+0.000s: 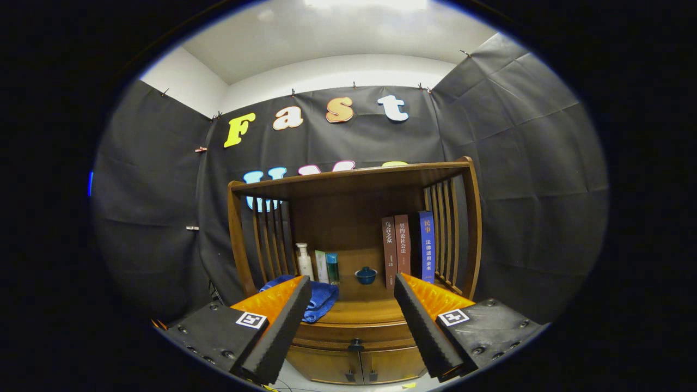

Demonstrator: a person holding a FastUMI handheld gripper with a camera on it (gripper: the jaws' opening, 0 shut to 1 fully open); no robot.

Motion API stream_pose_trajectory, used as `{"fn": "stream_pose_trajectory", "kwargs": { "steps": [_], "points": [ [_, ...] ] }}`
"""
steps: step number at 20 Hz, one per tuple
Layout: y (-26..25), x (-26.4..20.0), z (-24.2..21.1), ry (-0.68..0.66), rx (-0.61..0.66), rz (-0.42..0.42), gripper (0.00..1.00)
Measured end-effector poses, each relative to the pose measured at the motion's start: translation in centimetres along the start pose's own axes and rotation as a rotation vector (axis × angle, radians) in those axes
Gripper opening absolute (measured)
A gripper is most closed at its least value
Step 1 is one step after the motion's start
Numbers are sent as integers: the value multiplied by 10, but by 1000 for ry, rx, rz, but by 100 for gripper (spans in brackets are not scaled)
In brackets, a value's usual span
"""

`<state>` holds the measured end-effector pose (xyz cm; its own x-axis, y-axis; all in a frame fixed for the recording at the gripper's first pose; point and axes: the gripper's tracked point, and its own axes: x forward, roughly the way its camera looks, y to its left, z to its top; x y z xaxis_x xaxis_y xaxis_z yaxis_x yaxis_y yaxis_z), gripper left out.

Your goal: Pull open the drawer, take out the items inside it, and place them on the countertop above the cabinet.

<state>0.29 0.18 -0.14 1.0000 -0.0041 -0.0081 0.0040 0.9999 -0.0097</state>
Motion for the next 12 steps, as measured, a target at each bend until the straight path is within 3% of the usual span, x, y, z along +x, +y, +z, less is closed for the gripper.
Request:
{"fn": "stream_pose_trajectory", "kwargs": {
  "steps": [12],
  "points": [
    [-2, 2, -12, 30, -4, -9, 99]
  ]
}}
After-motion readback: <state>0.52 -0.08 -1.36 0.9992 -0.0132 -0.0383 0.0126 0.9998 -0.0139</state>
